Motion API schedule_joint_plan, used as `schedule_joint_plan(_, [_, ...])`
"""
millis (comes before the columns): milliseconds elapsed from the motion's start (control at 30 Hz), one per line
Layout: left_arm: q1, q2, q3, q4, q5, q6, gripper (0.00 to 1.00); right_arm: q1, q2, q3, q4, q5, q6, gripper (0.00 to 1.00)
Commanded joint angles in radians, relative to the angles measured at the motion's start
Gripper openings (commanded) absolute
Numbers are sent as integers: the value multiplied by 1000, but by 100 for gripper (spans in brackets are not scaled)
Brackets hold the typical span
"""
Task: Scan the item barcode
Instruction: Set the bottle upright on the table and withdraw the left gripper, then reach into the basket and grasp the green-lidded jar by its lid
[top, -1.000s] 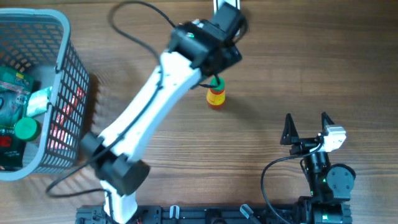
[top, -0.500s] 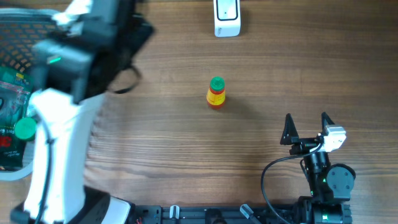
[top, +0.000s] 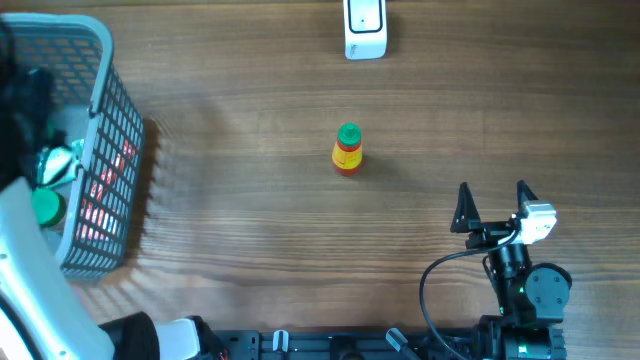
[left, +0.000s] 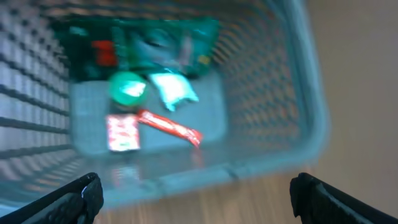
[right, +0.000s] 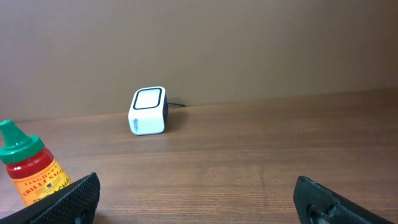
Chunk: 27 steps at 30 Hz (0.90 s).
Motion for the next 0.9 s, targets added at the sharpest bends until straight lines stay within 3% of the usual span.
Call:
schedule_joint_plan(0, [127, 17, -45, -4, 24, 12, 100, 6, 0, -2, 3, -5, -18, 100])
schedule_joint_plan(233, [253, 21, -208, 41, 24, 8, 100, 6, 0, -2, 3, -5, -18, 100])
schedule_joint_plan(567, [348, 24, -570, 283, 24, 8, 100, 6, 0, -2, 3, -5, -18, 100])
schedule_joint_plan(867, [394, 70, -717, 475, 108, 95, 100, 6, 0, -2, 3, -5, -18, 100])
